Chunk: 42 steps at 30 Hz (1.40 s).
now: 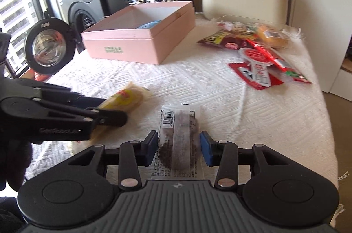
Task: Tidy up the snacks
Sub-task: 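Lift the yellow stick and the clear packet with both tools, then lower both snacks into the pink box and open both tools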
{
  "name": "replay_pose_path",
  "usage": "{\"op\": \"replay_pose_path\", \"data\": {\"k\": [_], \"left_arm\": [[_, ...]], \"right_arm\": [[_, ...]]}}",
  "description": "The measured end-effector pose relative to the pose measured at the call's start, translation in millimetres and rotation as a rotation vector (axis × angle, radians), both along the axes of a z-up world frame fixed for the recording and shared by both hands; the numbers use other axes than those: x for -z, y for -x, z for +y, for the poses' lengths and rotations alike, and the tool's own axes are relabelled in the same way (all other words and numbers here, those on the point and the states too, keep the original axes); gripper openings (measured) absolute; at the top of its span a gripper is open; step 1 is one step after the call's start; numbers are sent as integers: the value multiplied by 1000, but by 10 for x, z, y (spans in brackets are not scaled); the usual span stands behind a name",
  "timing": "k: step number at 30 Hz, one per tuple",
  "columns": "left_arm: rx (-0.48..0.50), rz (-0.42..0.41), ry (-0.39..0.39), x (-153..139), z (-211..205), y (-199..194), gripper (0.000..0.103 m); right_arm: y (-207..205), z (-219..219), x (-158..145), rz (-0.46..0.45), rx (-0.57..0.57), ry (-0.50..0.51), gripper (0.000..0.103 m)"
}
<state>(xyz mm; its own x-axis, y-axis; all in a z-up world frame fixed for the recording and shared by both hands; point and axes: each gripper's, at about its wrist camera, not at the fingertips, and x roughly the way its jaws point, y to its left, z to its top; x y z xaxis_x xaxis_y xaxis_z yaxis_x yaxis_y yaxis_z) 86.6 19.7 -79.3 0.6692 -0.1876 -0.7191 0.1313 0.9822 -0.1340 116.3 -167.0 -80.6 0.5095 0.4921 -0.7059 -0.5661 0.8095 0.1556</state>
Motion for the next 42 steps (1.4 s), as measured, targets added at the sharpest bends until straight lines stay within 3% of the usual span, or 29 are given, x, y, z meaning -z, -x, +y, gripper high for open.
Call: {"op": "replay_pose_path", "data": {"k": [6,12,16,19,23,28,32,36,42], "left_arm": [[11,4,27,-16,47,58,34],[31,2,46,-101,181,442,34],[-8,-90,40,-456,408,654,34],[-58,-216,1,-873,626,679,34],[-126,-364,-21,-1373,963,508,34],[-193,-375,63,-1586,1306,-150,34],[-189,-321,126,-1295,1408,-755,34],[-165,-174,161,-873,1470,-1283,35],[-145,-129,171,-515,1593,-1542,28]], "right_arm": [[91,93,-58,6,-18,6,39],[236,82,-265,-8,-34,-12,38],[311,142,-598,-84,-61,-39,38],[306,268,-970,-153,-101,-91,38],[169,528,-1470,-261,-122,-135,38],[-292,921,-1800,-364,-73,-138,38],[-872,1257,-1603,-284,-13,-124,38],[-1365,1489,-1119,-143,25,-124,38],[-1795,1672,-495,36,45,-105,42]]}}
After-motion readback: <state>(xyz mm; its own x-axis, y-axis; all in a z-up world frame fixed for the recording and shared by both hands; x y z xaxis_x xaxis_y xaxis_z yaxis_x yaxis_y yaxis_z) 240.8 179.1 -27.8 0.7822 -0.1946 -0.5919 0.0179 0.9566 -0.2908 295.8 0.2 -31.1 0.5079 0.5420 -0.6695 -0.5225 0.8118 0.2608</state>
